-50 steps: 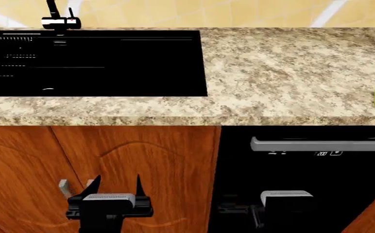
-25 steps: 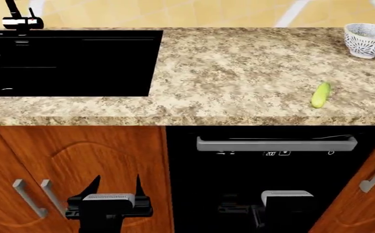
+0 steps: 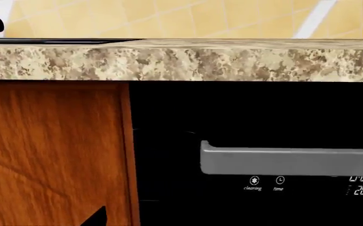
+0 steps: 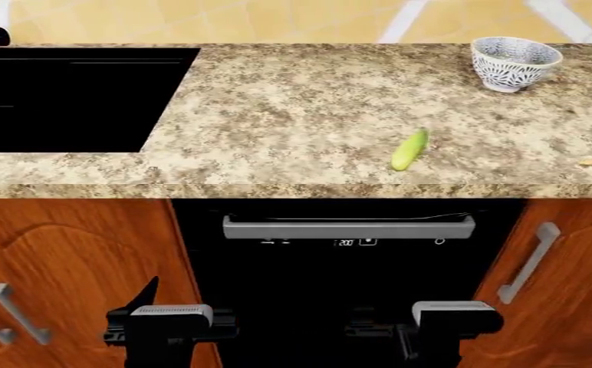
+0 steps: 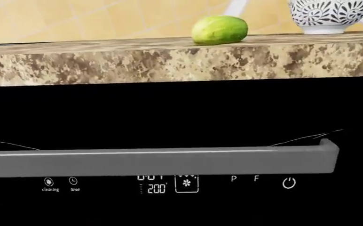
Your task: Place the two vegetables and bowl onto the tray for setting up a vegetable dip station.
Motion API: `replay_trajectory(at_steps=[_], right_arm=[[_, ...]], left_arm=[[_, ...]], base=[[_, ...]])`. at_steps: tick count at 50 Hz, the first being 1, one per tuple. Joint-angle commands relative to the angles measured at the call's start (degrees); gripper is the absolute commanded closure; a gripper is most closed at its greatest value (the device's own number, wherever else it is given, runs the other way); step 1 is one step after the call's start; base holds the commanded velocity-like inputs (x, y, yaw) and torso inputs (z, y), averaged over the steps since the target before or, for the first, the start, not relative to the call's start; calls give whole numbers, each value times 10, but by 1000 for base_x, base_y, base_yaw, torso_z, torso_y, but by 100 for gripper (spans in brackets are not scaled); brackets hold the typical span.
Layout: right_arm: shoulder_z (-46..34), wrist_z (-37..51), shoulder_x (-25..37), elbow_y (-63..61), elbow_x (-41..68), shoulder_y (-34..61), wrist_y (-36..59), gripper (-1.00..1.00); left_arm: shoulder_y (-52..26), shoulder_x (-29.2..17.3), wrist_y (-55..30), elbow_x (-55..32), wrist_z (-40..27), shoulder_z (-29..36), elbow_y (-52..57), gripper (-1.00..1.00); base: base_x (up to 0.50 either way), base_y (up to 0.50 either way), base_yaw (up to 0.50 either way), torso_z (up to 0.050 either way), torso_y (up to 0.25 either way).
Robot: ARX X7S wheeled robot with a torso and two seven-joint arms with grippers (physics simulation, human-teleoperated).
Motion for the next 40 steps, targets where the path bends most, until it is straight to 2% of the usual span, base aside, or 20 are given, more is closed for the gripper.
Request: replay_trajectory(at_steps=[1, 40], right_arm=[[-7, 6, 5, -1, 3, 1, 0, -100], [-21, 20, 18, 6, 16, 2, -8, -100]], left_arm=[[-2, -5, 1, -5, -5, 5, -2, -100], [-4, -17, 4, -19, -20, 22, -2, -100]], base=[[0, -500, 0, 0, 0], [0, -500, 0, 0, 0]])
